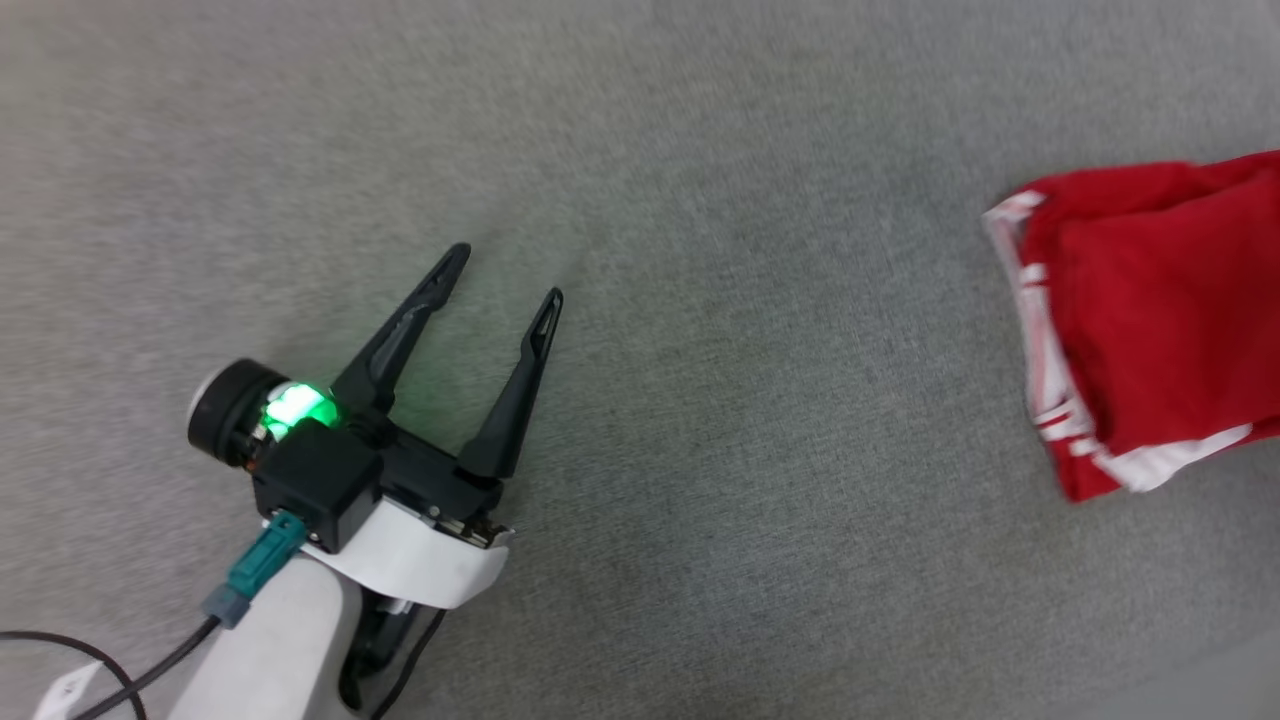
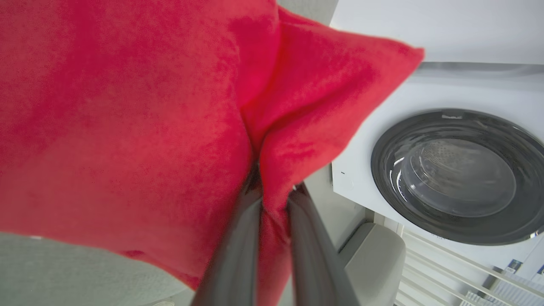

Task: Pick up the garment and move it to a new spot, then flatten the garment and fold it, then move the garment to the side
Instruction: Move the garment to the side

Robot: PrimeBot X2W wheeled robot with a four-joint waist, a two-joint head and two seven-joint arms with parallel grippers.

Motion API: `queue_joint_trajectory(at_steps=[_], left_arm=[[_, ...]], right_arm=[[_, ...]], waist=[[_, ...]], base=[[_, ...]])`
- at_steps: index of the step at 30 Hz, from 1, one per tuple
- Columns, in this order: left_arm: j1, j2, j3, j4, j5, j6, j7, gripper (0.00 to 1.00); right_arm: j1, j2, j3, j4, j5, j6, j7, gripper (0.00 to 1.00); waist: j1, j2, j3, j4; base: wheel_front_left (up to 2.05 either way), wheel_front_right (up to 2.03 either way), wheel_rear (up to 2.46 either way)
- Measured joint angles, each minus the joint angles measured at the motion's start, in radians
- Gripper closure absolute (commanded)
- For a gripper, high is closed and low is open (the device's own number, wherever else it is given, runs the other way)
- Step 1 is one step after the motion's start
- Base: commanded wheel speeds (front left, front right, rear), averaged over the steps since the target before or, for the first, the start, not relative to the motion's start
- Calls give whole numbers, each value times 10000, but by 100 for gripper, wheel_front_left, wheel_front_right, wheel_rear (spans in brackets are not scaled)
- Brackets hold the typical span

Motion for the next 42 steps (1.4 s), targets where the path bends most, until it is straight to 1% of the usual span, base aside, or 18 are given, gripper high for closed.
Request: queue_joint_trajectory(at_steps=[3,6,11,14,18,19,20,21,24,28,30,32,35,37,40,42], left_arm=[[-150,192,36,-178,12,0,0,0],[-219,384,75,-217,19,0,0,0],[-289,479,100,-474,13,-17,-15,0],[-384,522,84,-550,13,-17,-38,0],[-456,523,153,-596,2,-17,-40,0],[-459,510,163,-587,2,-17,-40,0],[-460,487,178,-568,2,-17,-40,0],[-459,470,192,-523,2,-17,-38,0],[-448,326,207,-408,2,-15,-29,0],[-248,-102,259,-234,-50,-13,-25,0],[-69,-410,520,-98,-169,-13,-25,0],[178,-673,805,-4,-245,-13,-27,0],[505,-1022,1269,109,-301,-13,-27,0],[786,-1200,1490,190,-355,-13,-25,0],[1212,-1310,1764,199,-291,-13,0,0],[1470,-1413,2017,201,-257,-13,0,0]], right_arm=[[-2,-21,-376,832,-349,2,-523,100],[-130,132,-963,1664,-589,2,-1068,100],[-396,441,-2019,2734,-1160,2,-1908,100],[-456,577,-2481,3227,-1444,2,-2036,100],[-493,882,-2995,3586,-1764,2,-2102,100],[-514,988,-3179,3613,-1824,2,-2104,96],[-535,1139,-3398,3616,-1835,2,-2090,59],[-555,1313,-3555,3639,-1866,0,-1900,0],[-525,1505,-3682,3315,-2219,2,-1894,0],[-394,1515,-3942,2661,-2385,2,-1879,0],[-337,1540,-4142,2220,-2351,2,-1877,0],[-339,1737,-4600,1705,-2228,6,-1944,0],[-173,2297,-5540,903,-1983,-4,-2220,0],[161,2796,-5906,278,-1806,-4,-2443,0],[785,3908,-6286,-863,-1298,-2,-2909,0],[1225,4684,-6339,-1756,-786,0,-3313,0]], waist=[[0,0,519,-222],[0,0,930,-349],[0,-1,1331,-248],[0,0,1462,-63],[0,0,1552,127],[0,-1,1540,159],[0,-1,1505,179],[0,0,1454,193],[0,0,1233,236],[0,0,713,334],[-1,0,372,410],[-1,0,1,506],[-1,0,-610,710],[-1,0,-1022,879],[-2,-1,-1644,1173],[-2,-1,-2029,1401]], base=[[0,0,0],[0,0,0],[0,0,0],[0,0,0],[0,0,0],[0,0,0],[0,0,0],[0,0,0],[0,0,0],[0,0,0],[0,0,0],[0,0,0],[0,0,0],[0,0,0],[0,0,0],[0,0,0]])
